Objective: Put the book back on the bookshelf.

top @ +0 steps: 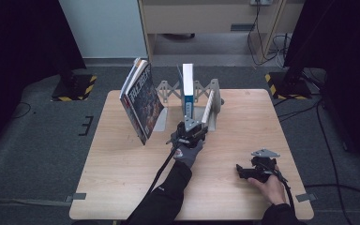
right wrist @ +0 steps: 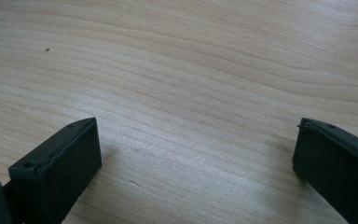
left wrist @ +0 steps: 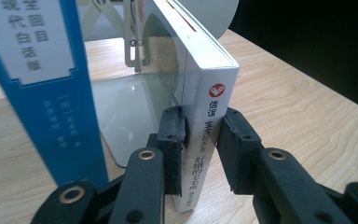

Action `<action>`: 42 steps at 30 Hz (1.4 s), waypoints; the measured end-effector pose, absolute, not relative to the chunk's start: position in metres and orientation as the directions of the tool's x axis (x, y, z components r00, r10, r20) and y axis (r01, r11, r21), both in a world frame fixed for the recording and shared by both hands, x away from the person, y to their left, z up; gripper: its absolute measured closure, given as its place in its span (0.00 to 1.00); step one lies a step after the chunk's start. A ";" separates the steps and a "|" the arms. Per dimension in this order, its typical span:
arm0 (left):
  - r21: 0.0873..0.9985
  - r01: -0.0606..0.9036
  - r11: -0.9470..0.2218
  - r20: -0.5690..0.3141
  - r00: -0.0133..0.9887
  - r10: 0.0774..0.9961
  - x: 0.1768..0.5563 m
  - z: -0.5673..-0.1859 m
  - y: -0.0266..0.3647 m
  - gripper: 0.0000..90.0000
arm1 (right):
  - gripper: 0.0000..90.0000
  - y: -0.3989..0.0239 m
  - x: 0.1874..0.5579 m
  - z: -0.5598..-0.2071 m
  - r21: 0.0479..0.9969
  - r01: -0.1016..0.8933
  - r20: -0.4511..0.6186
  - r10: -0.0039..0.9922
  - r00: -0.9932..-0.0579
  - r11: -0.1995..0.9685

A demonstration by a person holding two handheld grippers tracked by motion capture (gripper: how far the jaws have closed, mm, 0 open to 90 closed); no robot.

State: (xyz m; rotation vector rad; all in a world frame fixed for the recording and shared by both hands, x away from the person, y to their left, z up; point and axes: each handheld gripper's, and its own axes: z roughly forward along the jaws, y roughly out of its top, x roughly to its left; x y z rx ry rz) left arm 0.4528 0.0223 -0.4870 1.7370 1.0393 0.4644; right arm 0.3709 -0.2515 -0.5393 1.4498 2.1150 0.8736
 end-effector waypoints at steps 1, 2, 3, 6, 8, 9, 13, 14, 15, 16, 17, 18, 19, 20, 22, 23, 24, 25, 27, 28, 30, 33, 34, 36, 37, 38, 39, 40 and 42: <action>0.895 0.431 -0.115 -0.161 0.553 0.817 0.454 -0.487 0.021 0.78 | 0.02 -0.251 0.371 -0.539 0.706 0.661 0.001 0.933 -0.360 0.254; 0.895 0.431 -0.118 -0.160 0.555 0.816 0.454 -0.487 0.020 0.78 | 0.02 -0.251 0.371 -0.539 0.706 0.661 0.001 0.933 -0.360 0.254; 0.893 0.433 -0.120 -0.159 0.555 0.817 0.455 -0.487 0.018 0.78 | 0.02 -0.251 0.371 -0.539 0.706 0.661 0.002 0.933 -0.360 0.254; 0.892 0.435 -0.127 -0.156 0.558 0.815 0.457 -0.485 0.013 0.77 | 0.01 -0.251 0.371 -0.539 0.706 0.661 0.002 0.933 -0.361 0.254; 0.891 0.433 -0.136 -0.147 0.560 0.815 0.459 -0.485 0.011 0.77 | 0.02 -0.251 0.371 -0.539 0.706 0.661 0.001 0.933 -0.360 0.255; 0.891 0.434 -0.134 -0.148 0.558 0.816 0.460 -0.485 0.010 0.77 | 0.01 -0.251 0.371 -0.539 0.706 0.661 0.001 0.933 -0.360 0.255; 0.887 0.443 -0.132 -0.156 0.554 0.818 0.465 -0.485 0.007 0.76 | 0.01 -0.251 0.371 -0.539 0.706 0.661 0.001 0.932 -0.362 0.256; 0.886 0.446 -0.131 -0.158 0.554 0.817 0.465 -0.485 0.006 0.76 | 0.01 -0.252 0.371 -0.539 0.703 0.664 0.003 0.931 -0.364 0.257; 0.887 0.442 -0.134 -0.155 0.559 0.815 0.466 -0.485 0.006 0.76 | 0.01 -0.252 0.371 -0.539 0.704 0.662 0.002 0.932 -0.363 0.257; 0.887 0.442 -0.132 -0.157 0.560 0.814 0.467 -0.485 0.005 0.76 | 0.01 -0.252 0.371 -0.539 0.704 0.662 0.002 0.932 -0.364 0.257; 0.887 0.443 -0.135 -0.158 0.564 0.810 0.468 -0.485 0.005 0.76 | 0.01 -0.252 0.371 -0.539 0.704 0.662 0.002 0.931 -0.364 0.257; 0.886 0.443 -0.136 -0.160 0.568 0.807 0.469 -0.485 0.004 0.75 | 0.01 -0.252 0.371 -0.539 0.704 0.662 0.002 0.931 -0.364 0.257; 0.886 0.440 -0.144 -0.155 0.576 0.803 0.469 -0.485 0.004 0.75 | 0.01 -0.252 0.371 -0.539 0.704 0.662 0.002 0.931 -0.364 0.257; 0.889 0.433 -0.150 -0.149 0.583 0.799 0.469 -0.486 0.003 0.75 | 0.01 -0.252 0.371 -0.539 0.705 0.661 0.001 0.931 -0.366 0.259; 0.891 0.424 -0.163 -0.140 0.598 0.789 0.469 -0.486 0.004 0.74 | 0.01 -0.252 0.371 -0.539 0.704 0.662 0.002 0.931 -0.364 0.257; 0.891 0.423 -0.167 -0.139 0.603 0.786 0.469 -0.486 0.004 0.74 | 0.01 -0.252 0.371 -0.539 0.704 0.662 0.002 0.931 -0.364 0.257; 0.890 0.421 -0.174 -0.134 0.606 0.784 0.468 -0.486 0.005 0.74 | 0.01 -0.252 0.371 -0.539 0.704 0.662 0.002 0.931 -0.364 0.257; 0.891 0.419 -0.177 -0.134 0.614 0.778 0.468 -0.486 0.006 0.74 | 0.01 -0.252 0.371 -0.539 0.705 0.661 0.001 0.931 -0.366 0.259; 0.891 0.419 -0.175 -0.141 0.622 0.770 0.467 -0.486 0.008 0.74 | 0.01 -0.252 0.371 -0.539 0.704 0.662 0.002 0.931 -0.364 0.258; 0.892 0.417 -0.173 -0.144 0.626 0.766 0.466 -0.487 0.008 0.74 | 0.01 -0.252 0.371 -0.539 0.704 0.661 0.002 0.931 -0.365 0.258; 0.894 0.414 -0.174 -0.149 0.639 0.755 0.464 -0.488 0.007 0.75 | 0.01 -0.252 0.371 -0.539 0.703 0.662 0.002 0.930 -0.367 0.260; 0.894 0.406 -0.188 -0.138 0.650 0.748 0.462 -0.488 0.007 0.77 | 0.01 -0.251 0.371 -0.539 0.704 0.661 0.002 0.931 -0.366 0.259; 0.894 0.405 -0.193 -0.135 0.653 0.745 0.461 -0.487 0.007 0.78 | 0.01 -0.251 0.371 -0.539 0.704 0.662 0.002 0.930 -0.367 0.259; 0.893 0.408 -0.190 -0.139 0.650 0.747 0.462 -0.486 0.006 0.78 | 0.01 -0.251 0.371 -0.539 0.705 0.661 0.002 0.931 -0.366 0.259; 0.894 0.407 -0.190 -0.138 0.651 0.746 0.463 -0.486 0.006 0.78 | 0.01 -0.251 0.371 -0.539 0.705 0.661 0.002 0.931 -0.366 0.258; 0.893 0.406 -0.192 -0.136 0.651 0.747 0.464 -0.486 0.006 0.78 | 0.01 -0.251 0.371 -0.539 0.703 0.662 0.003 0.930 -0.367 0.259; 0.893 0.406 -0.194 -0.134 0.650 0.748 0.464 -0.485 0.005 0.78 | 0.01 -0.251 0.371 -0.539 0.705 0.661 0.002 0.931 -0.366 0.259; 0.893 0.406 -0.196 -0.131 0.651 0.748 0.465 -0.485 0.004 0.78 | 0.01 -0.251 0.371 -0.539 0.703 0.662 0.003 0.930 -0.367 0.259; 0.894 0.405 -0.193 -0.132 0.649 0.749 0.466 -0.484 0.003 0.78 | 0.01 -0.251 0.371 -0.539 0.705 0.661 0.003 0.931 -0.366 0.258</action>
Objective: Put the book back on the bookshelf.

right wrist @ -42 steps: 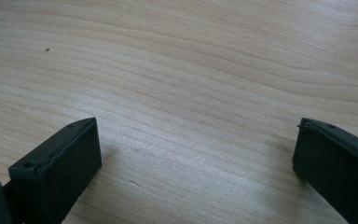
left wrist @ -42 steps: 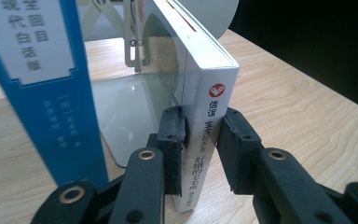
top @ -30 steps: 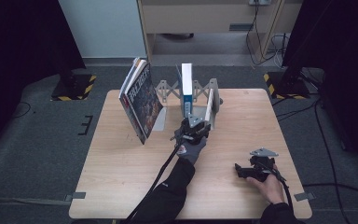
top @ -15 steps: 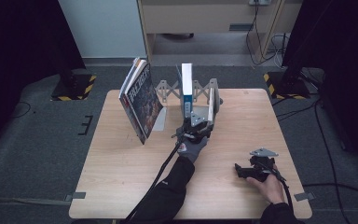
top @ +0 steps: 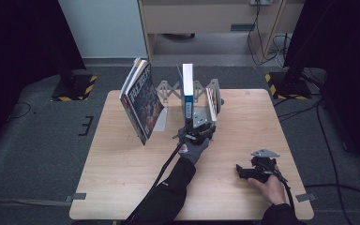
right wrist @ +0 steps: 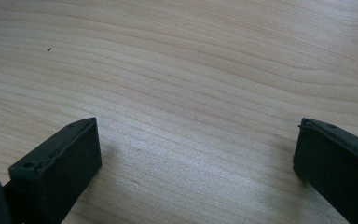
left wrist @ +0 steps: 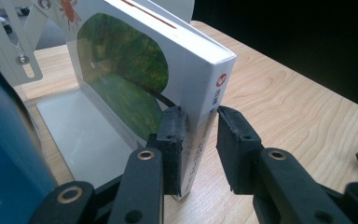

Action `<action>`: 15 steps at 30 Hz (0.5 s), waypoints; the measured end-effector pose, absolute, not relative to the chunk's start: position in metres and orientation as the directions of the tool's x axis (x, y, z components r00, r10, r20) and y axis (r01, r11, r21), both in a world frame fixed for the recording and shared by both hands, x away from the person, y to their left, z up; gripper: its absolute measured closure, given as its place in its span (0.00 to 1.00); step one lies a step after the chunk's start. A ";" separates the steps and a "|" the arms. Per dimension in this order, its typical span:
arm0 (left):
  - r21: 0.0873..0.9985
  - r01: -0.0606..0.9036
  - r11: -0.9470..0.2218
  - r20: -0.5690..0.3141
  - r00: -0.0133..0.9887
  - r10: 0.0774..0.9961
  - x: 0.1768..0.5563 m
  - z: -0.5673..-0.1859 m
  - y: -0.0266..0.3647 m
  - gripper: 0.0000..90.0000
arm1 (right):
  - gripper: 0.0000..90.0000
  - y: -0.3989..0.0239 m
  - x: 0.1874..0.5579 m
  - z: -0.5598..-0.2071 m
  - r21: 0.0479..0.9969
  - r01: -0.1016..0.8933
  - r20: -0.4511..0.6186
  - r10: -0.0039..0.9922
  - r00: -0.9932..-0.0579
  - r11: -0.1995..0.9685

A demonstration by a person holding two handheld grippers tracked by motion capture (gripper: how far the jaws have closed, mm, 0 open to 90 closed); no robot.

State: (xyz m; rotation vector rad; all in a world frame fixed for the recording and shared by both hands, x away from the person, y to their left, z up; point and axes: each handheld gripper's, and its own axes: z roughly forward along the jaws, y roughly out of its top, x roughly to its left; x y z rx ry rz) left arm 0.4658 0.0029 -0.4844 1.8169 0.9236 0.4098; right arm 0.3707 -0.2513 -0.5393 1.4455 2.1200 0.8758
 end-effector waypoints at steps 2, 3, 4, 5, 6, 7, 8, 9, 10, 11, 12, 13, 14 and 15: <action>0.894 0.406 -0.188 -0.136 0.647 0.750 0.467 -0.484 0.002 0.78 | 0.01 -0.251 0.371 -0.539 0.705 0.661 0.002 0.930 -0.366 0.258; 0.894 0.407 -0.188 -0.137 0.647 0.751 0.467 -0.484 0.001 0.78 | 0.01 -0.251 0.371 -0.539 0.705 0.661 0.002 0.930 -0.367 0.259; 0.894 0.407 -0.189 -0.136 0.647 0.750 0.468 -0.484 0.001 0.78 | 0.01 -0.251 0.371 -0.539 0.705 0.661 0.003 0.930 -0.367 0.258; 0.894 0.406 -0.189 -0.136 0.647 0.750 0.468 -0.483 0.000 0.78 | 0.01 -0.251 0.371 -0.539 0.705 0.661 0.003 0.930 -0.367 0.259; 0.894 0.405 -0.191 -0.133 0.647 0.751 0.468 -0.483 -0.001 0.77 | 0.01 -0.251 0.371 -0.539 0.705 0.661 0.003 0.930 -0.367 0.259; 0.894 0.405 -0.192 -0.132 0.648 0.751 0.469 -0.483 -0.001 0.76 | 0.01 -0.251 0.371 -0.539 0.705 0.661 0.003 0.930 -0.367 0.259; 0.893 0.407 -0.193 -0.133 0.648 0.750 0.469 -0.482 -0.002 0.76 | 0.01 -0.251 0.371 -0.539 0.705 0.661 0.003 0.930 -0.367 0.259; 0.893 0.408 -0.193 -0.135 0.649 0.749 0.470 -0.482 -0.002 0.76 | 0.01 -0.251 0.371 -0.539 0.705 0.661 0.003 0.930 -0.367 0.259; 0.893 0.405 -0.196 -0.131 0.651 0.748 0.470 -0.482 -0.003 0.76 | 0.01 -0.251 0.371 -0.539 0.705 0.661 0.003 0.930 -0.368 0.259; 0.894 0.403 -0.194 -0.130 0.649 0.749 0.469 -0.482 -0.004 0.76 | 0.01 -0.251 0.371 -0.539 0.705 0.661 0.004 0.930 -0.368 0.259; 0.894 0.402 -0.197 -0.128 0.651 0.748 0.469 -0.482 -0.004 0.76 | 0.01 -0.251 0.371 -0.539 0.705 0.661 0.004 0.930 -0.368 0.259; 0.894 0.401 -0.197 -0.127 0.651 0.748 0.469 -0.482 -0.004 0.76 | 0.01 -0.251 0.371 -0.539 0.705 0.661 0.004 0.930 -0.368 0.259; 0.894 0.401 -0.198 -0.126 0.651 0.749 0.469 -0.482 -0.004 0.75 | 0.01 -0.251 0.371 -0.539 0.705 0.661 0.004 0.930 -0.368 0.259; 0.894 0.402 -0.198 -0.126 0.650 0.749 0.469 -0.482 -0.004 0.75 | 0.01 -0.251 0.371 -0.539 0.704 0.661 0.004 0.930 -0.368 0.259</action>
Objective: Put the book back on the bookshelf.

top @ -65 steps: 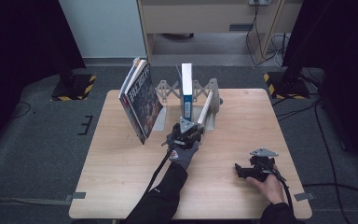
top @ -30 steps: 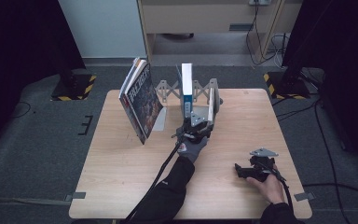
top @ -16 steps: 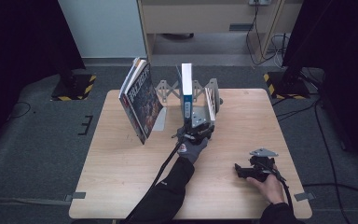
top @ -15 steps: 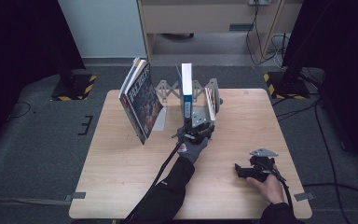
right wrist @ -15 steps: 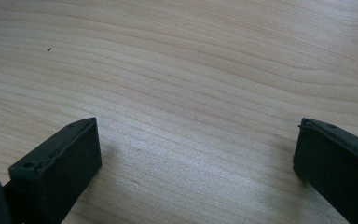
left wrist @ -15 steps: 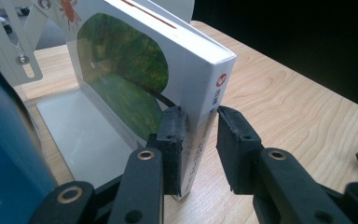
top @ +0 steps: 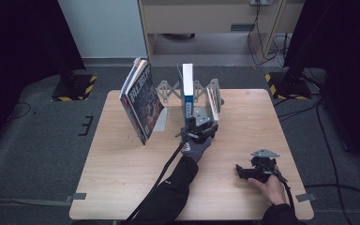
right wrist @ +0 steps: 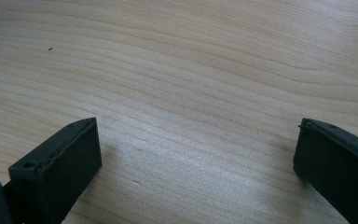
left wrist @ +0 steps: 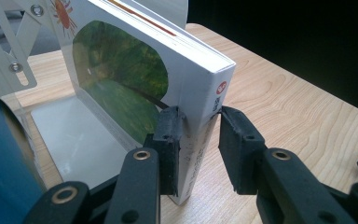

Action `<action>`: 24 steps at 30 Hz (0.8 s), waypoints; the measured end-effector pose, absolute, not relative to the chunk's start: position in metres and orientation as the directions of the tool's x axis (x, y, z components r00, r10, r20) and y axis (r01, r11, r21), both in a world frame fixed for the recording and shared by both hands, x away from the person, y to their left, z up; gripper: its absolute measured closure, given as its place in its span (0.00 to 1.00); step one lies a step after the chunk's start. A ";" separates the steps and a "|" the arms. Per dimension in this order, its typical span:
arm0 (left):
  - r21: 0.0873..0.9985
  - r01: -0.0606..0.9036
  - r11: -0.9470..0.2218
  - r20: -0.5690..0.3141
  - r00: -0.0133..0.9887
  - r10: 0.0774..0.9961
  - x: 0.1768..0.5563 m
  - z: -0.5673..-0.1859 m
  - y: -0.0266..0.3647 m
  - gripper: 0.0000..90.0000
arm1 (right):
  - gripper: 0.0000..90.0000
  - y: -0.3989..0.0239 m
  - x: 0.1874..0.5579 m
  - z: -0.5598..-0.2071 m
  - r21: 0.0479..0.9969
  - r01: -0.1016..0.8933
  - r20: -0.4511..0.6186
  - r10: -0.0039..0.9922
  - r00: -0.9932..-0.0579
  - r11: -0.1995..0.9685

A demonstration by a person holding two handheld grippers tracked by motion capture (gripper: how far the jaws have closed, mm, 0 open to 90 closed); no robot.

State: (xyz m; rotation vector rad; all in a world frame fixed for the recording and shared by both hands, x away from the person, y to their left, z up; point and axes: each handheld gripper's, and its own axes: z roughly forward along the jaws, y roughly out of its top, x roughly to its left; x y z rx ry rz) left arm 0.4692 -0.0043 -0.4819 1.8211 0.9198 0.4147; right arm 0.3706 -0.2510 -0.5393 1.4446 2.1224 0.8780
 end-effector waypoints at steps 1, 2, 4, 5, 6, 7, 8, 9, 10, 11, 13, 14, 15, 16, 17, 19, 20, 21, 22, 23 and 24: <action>0.894 0.402 -0.197 -0.126 0.649 0.750 0.469 -0.482 -0.004 0.75 | 0.01 -0.251 0.371 -0.539 0.705 0.661 0.004 0.930 -0.369 0.259; 0.895 0.400 -0.197 -0.125 0.649 0.751 0.469 -0.482 -0.004 0.75 | 0.01 -0.251 0.371 -0.539 0.705 0.661 0.004 0.930 -0.369 0.259; 0.895 0.398 -0.200 -0.124 0.652 0.748 0.468 -0.481 -0.003 0.74 | 0.01 -0.251 0.371 -0.539 0.704 0.661 0.005 0.930 -0.369 0.259; 0.898 0.392 -0.201 -0.118 0.655 0.747 0.467 -0.480 -0.002 0.73 | 0.01 -0.251 0.371 -0.539 0.705 0.661 0.004 0.929 -0.369 0.259; 0.898 0.389 -0.208 -0.112 0.658 0.745 0.467 -0.480 -0.002 0.72 | 0.01 -0.251 0.371 -0.539 0.704 0.661 0.005 0.929 -0.369 0.259; 0.899 0.387 -0.208 -0.112 0.659 0.744 0.466 -0.480 -0.002 0.71 | 0.01 -0.251 0.371 -0.539 0.705 0.660 0.004 0.929 -0.369 0.259; 0.898 0.385 -0.212 -0.107 0.660 0.743 0.464 -0.479 -0.002 0.70 | 0.01 -0.251 0.371 -0.539 0.705 0.660 0.004 0.929 -0.369 0.259; 0.899 0.382 -0.213 -0.106 0.663 0.741 0.463 -0.478 -0.001 0.69 | 0.01 -0.251 0.371 -0.539 0.705 0.660 0.003 0.930 -0.369 0.259; 0.900 0.380 -0.212 -0.108 0.666 0.738 0.461 -0.478 0.000 0.69 | 0.01 -0.251 0.371 -0.539 0.705 0.660 0.005 0.929 -0.370 0.260; 0.903 0.371 -0.217 -0.099 0.671 0.734 0.459 -0.477 0.000 0.68 | 0.01 -0.251 0.371 -0.539 0.705 0.660 0.004 0.929 -0.370 0.260; 0.902 0.365 -0.232 -0.087 0.679 0.729 0.455 -0.476 0.002 0.66 | 0.01 -0.251 0.371 -0.539 0.705 0.660 0.004 0.929 -0.370 0.260; 0.901 0.361 -0.240 -0.080 0.683 0.726 0.453 -0.475 0.004 0.65 | 0.01 -0.251 0.371 -0.539 0.705 0.660 0.004 0.929 -0.370 0.260; 0.902 0.357 -0.243 -0.078 0.687 0.722 0.451 -0.473 0.006 0.64 | 0.01 -0.251 0.371 -0.539 0.705 0.660 0.004 0.929 -0.370 0.260; 0.901 0.356 -0.250 -0.074 0.692 0.718 0.449 -0.471 0.008 0.63 | 0.01 -0.251 0.371 -0.539 0.705 0.660 0.005 0.929 -0.370 0.260; 0.901 0.348 -0.261 -0.063 0.698 0.714 0.446 -0.469 0.012 0.62 | 0.01 -0.251 0.371 -0.539 0.704 0.661 0.005 0.929 -0.370 0.260; 0.899 0.339 -0.277 -0.049 0.707 0.706 0.441 -0.465 0.018 0.58 | 0.01 -0.251 0.371 -0.539 0.705 0.661 0.005 0.929 -0.370 0.259; 0.897 0.333 -0.292 -0.036 0.712 0.701 0.438 -0.462 0.022 0.57 | 0.01 -0.251 0.371 -0.539 0.703 0.661 0.005 0.929 -0.371 0.260; 0.893 0.325 -0.311 -0.020 0.718 0.696 0.436 -0.460 0.026 0.55 | 0.01 -0.251 0.371 -0.539 0.704 0.661 0.005 0.929 -0.371 0.260; 0.888 0.321 -0.329 -0.005 0.723 0.691 0.433 -0.457 0.030 0.53 | 0.01 -0.251 0.371 -0.539 0.703 0.662 0.005 0.929 -0.371 0.260; 0.880 0.319 -0.351 0.008 0.730 0.683 0.430 -0.454 0.034 0.50 | 0.01 -0.251 0.371 -0.539 0.704 0.661 0.005 0.929 -0.370 0.260; 0.874 0.318 -0.367 0.017 0.735 0.677 0.428 -0.452 0.039 0.49 | 0.01 -0.251 0.371 -0.539 0.703 0.662 0.005 0.929 -0.371 0.260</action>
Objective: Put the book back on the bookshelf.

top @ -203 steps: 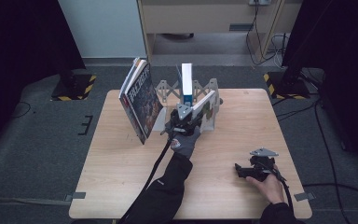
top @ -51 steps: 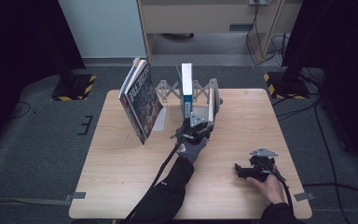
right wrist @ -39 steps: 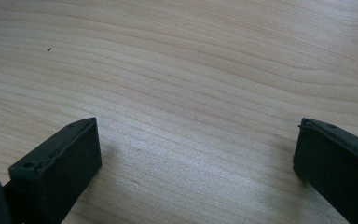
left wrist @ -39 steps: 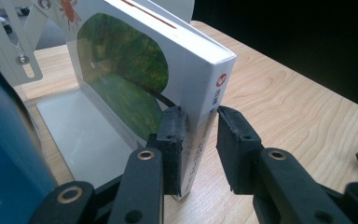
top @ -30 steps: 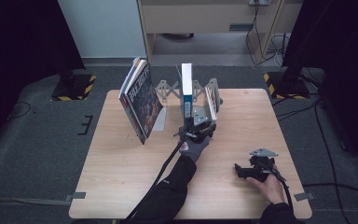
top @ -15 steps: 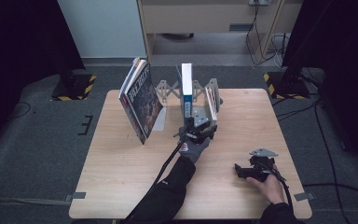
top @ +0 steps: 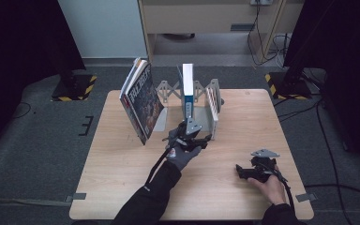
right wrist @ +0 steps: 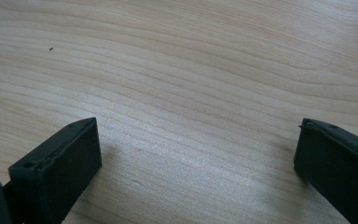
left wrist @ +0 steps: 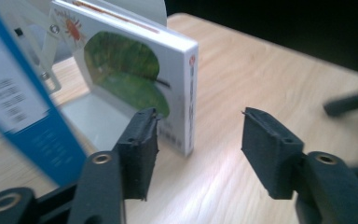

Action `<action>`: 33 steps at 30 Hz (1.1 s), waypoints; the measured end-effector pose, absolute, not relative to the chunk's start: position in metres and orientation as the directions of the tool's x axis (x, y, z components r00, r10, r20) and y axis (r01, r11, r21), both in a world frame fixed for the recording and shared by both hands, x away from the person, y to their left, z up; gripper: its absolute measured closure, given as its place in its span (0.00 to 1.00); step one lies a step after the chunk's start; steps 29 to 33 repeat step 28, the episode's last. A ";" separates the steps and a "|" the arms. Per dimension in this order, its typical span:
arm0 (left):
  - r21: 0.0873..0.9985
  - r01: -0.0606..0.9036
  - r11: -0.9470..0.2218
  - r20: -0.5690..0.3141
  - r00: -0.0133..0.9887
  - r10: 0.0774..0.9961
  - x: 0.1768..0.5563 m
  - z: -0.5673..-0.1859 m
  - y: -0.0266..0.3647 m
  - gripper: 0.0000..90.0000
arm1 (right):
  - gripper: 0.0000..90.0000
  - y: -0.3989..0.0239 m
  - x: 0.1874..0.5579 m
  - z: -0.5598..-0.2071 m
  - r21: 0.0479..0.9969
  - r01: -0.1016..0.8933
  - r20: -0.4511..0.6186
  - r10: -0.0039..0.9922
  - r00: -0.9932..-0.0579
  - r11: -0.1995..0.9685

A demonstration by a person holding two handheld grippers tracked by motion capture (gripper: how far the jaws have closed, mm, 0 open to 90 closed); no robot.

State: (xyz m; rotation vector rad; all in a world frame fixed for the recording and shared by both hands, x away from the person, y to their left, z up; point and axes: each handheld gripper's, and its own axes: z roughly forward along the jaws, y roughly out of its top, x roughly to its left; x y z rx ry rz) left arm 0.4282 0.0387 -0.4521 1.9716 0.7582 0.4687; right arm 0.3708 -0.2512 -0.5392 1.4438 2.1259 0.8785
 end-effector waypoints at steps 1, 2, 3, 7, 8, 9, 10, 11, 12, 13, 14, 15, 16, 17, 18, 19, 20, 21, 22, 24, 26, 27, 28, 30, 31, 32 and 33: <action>0.866 0.323 -0.383 0.021 0.740 0.673 0.426 -0.450 0.043 0.47 | 0.01 -0.251 0.371 -0.539 0.705 0.661 0.005 0.929 -0.370 0.259; 0.858 0.332 -0.391 0.016 0.744 0.668 0.424 -0.448 0.048 0.45 | 0.01 -0.251 0.371 -0.539 0.705 0.660 0.005 0.929 -0.370 0.259; 0.851 0.341 -0.400 0.011 0.750 0.662 0.421 -0.445 0.055 0.44 | 0.01 -0.251 0.371 -0.539 0.703 0.661 0.005 0.929 -0.371 0.260; 0.830 0.362 -0.425 0.010 0.751 0.660 0.409 -0.442 0.077 0.40 | 0.01 -0.251 0.371 -0.539 0.705 0.661 0.005 0.929 -0.370 0.259; 0.823 0.377 -0.424 -0.001 0.748 0.663 0.406 -0.442 0.085 0.38 | 0.01 -0.251 0.371 -0.539 0.704 0.661 0.005 0.929 -0.370 0.259; 0.819 0.388 -0.424 -0.009 0.746 0.666 0.402 -0.443 0.093 0.36 | 0.01 -0.251 0.371 -0.539 0.704 0.661 0.005 0.929 -0.370 0.259; 0.813 0.393 -0.430 -0.007 0.745 0.667 0.399 -0.444 0.101 0.35 | 0.01 -0.251 0.371 -0.539 0.705 0.661 0.005 0.929 -0.370 0.259; 0.802 0.400 -0.444 0.001 0.742 0.670 0.396 -0.447 0.109 0.33 | 0.01 -0.251 0.371 -0.539 0.705 0.661 0.005 0.929 -0.370 0.259; 0.792 0.406 -0.455 0.012 0.735 0.678 0.393 -0.449 0.118 0.32 | 0.01 -0.251 0.371 -0.539 0.705 0.661 0.005 0.929 -0.370 0.259; 0.782 0.422 -0.458 0.009 0.728 0.686 0.390 -0.452 0.128 0.31 | 0.01 -0.251 0.371 -0.539 0.704 0.661 0.004 0.929 -0.369 0.259; 0.779 0.438 -0.449 -0.002 0.718 0.696 0.386 -0.456 0.137 0.31 | 0.01 -0.251 0.371 -0.539 0.704 0.661 0.005 0.930 -0.369 0.259; 0.776 0.450 -0.443 -0.009 0.710 0.705 0.384 -0.459 0.146 0.31 | 0.01 -0.251 0.371 -0.539 0.704 0.662 0.005 0.929 -0.369 0.259; 0.770 0.464 -0.439 -0.014 0.699 0.715 0.381 -0.461 0.155 0.30 | 0.01 -0.251 0.371 -0.539 0.704 0.661 0.005 0.930 -0.369 0.259; 0.770 0.477 -0.424 -0.023 0.686 0.728 0.378 -0.464 0.164 0.30 | 0.01 -0.251 0.371 -0.539 0.704 0.661 0.005 0.930 -0.369 0.259; 0.766 0.490 -0.417 -0.030 0.675 0.737 0.376 -0.466 0.171 0.30 | 0.01 -0.251 0.371 -0.539 0.704 0.661 0.005 0.930 -0.369 0.259; 0.762 0.503 -0.407 -0.041 0.665 0.746 0.373 -0.469 0.178 0.29 | 0.01 -0.251 0.371 -0.539 0.704 0.661 0.005 0.930 -0.368 0.258; 0.758 0.513 -0.402 -0.047 0.659 0.751 0.371 -0.472 0.185 0.28 | 0.01 -0.251 0.371 -0.539 0.704 0.661 0.004 0.930 -0.368 0.259; 0.751 0.523 -0.403 -0.051 0.654 0.755 0.369 -0.475 0.191 0.27 | 0.01 -0.251 0.371 -0.539 0.704 0.661 0.005 0.930 -0.368 0.258; 0.742 0.533 -0.406 -0.053 0.650 0.758 0.366 -0.478 0.197 0.25 | 0.01 -0.251 0.371 -0.539 0.704 0.661 0.004 0.930 -0.368 0.258; 0.726 0.554 -0.407 -0.061 0.641 0.765 0.362 -0.486 0.209 0.24 | 0.01 -0.251 0.371 -0.539 0.704 0.661 0.004 0.930 -0.368 0.259; 0.701 0.591 -0.400 -0.075 0.618 0.782 0.359 -0.493 0.222 0.24 | 0.01 -0.251 0.371 -0.539 0.704 0.661 0.004 0.930 -0.369 0.259; 0.680 0.615 -0.398 -0.086 0.607 0.790 0.358 -0.496 0.228 0.23 | 0.01 -0.251 0.371 -0.539 0.704 0.661 0.004 0.930 -0.369 0.259; 0.677 0.623 -0.391 -0.087 0.596 0.798 0.357 -0.499 0.235 0.23 | 0.01 -0.251 0.371 -0.539 0.704 0.661 0.004 0.930 -0.368 0.259; 0.677 0.623 -0.391 -0.087 0.596 0.798 0.357 -0.499 0.235 0.23 | 0.01 -0.251 0.371 -0.539 0.704 0.661 0.004 0.930 -0.368 0.259; 0.677 0.623 -0.391 -0.087 0.596 0.798 0.357 -0.499 0.235 0.23 | 0.01 -0.251 0.371 -0.539 0.704 0.661 0.004 0.930 -0.368 0.259; 0.677 0.623 -0.391 -0.087 0.596 0.798 0.357 -0.499 0.235 0.23 | 0.01 -0.251 0.371 -0.539 0.704 0.661 0.004 0.930 -0.368 0.259; 0.677 0.623 -0.391 -0.087 0.596 0.798 0.357 -0.499 0.235 0.23 | 0.01 -0.251 0.371 -0.539 0.704 0.661 0.004 0.930 -0.368 0.259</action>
